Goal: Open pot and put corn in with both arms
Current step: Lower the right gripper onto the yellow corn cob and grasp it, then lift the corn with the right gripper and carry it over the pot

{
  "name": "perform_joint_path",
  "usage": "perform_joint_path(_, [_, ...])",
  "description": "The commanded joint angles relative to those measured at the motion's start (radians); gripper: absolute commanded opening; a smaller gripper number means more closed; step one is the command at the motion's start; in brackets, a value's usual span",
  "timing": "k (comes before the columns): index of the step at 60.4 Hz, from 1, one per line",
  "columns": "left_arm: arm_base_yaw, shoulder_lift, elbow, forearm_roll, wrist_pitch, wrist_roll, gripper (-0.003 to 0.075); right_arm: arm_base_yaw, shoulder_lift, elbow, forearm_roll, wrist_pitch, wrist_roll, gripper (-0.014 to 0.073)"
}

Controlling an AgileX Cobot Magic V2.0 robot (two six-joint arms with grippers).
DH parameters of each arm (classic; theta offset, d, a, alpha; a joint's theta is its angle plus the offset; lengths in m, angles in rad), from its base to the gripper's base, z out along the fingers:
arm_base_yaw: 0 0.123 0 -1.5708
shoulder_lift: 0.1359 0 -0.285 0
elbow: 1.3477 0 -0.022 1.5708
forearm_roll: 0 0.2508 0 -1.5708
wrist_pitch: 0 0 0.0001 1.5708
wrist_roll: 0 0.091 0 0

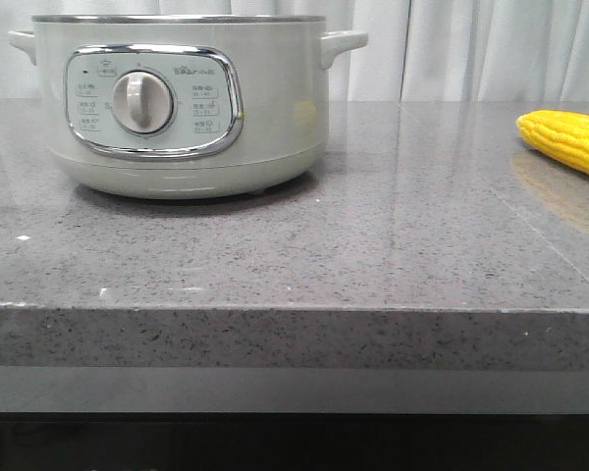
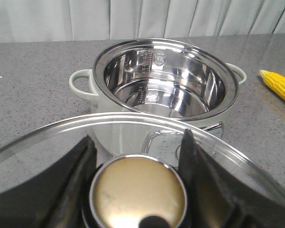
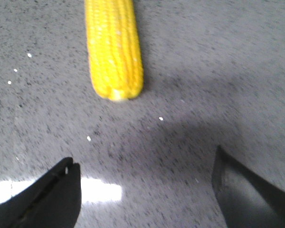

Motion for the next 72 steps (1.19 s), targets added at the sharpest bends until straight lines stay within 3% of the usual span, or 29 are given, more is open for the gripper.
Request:
perform_joint_path(1, [0.001,-0.005,-0.036,-0.011,-0.144,-0.008,0.0186,-0.005,0.055,-0.104,0.028,-0.012,-0.04,0.0583])
perform_joint_path(27, [0.001,-0.005,-0.036,-0.011,-0.144,-0.008,0.0186,-0.003,0.36,-0.355,0.075,0.036,-0.152,0.0583])
perform_joint_path(57, [0.001,-0.005,-0.036,-0.011,-0.144,-0.008,0.0186,0.0,0.524,-0.426,0.128,0.034,-0.196,0.0577])
perform_joint_path(61, [0.001,-0.005,-0.036,-0.011,-0.144,-0.008,0.0186,0.0,0.531,-0.426,0.128,0.043,-0.197,0.0545])
perform_joint_path(72, [0.001,-0.005,-0.036,-0.011,-0.144,-0.008,0.0186,0.0,0.534,-0.426,0.128,0.043,-0.205,0.0313])
